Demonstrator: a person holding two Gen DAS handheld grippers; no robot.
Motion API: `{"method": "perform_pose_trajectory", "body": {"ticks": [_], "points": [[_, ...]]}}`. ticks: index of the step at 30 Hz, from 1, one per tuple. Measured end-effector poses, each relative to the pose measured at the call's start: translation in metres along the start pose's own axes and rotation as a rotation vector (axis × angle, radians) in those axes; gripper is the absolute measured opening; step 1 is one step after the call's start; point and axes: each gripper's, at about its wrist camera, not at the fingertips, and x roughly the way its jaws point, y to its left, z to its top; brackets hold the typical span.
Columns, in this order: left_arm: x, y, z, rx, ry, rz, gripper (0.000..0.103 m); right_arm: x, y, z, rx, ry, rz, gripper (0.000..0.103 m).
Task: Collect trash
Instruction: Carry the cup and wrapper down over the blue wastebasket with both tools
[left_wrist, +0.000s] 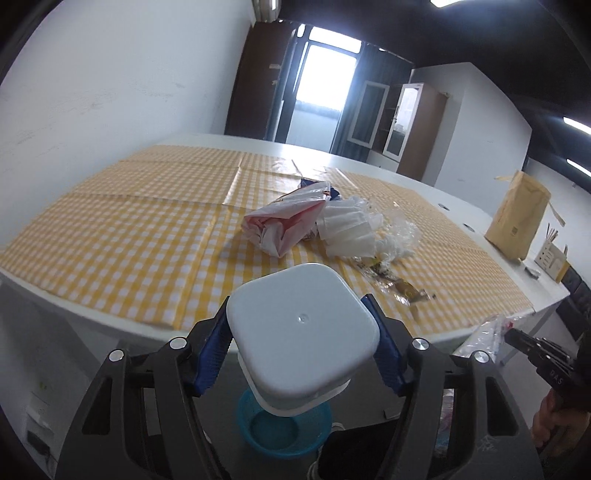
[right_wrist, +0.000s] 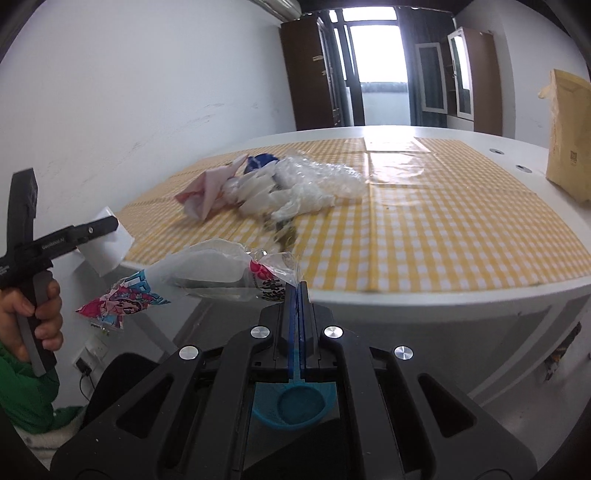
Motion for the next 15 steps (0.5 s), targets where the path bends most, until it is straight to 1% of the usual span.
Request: {"method": "perform_pose_trajectory", "body": {"ticks": [2,8,12,15], "points": [[-0.015,-0.001,-0.015,0.033,0.000,-0.003,0.067,-0.005,0.010,-0.011,-0.016,0.005,0.007,0.001],[-0.038,0.004,-0.048,0.046,0.036,-0.044,0.067,-0.009,0.035,-0.041,-0.053,0.064,0.021,0.001],[-0.038,-0.002,-0.062,0.073,0.066,-0.088,0.067,0.000,0.042,-0.058,-0.038,0.128,0.030,0.001],[-0.031,-0.003,-0.071,0.075,0.080,-0.109,0.067,0.013,0.048,-0.070,-0.063,0.157,0.002,0.001]]}}
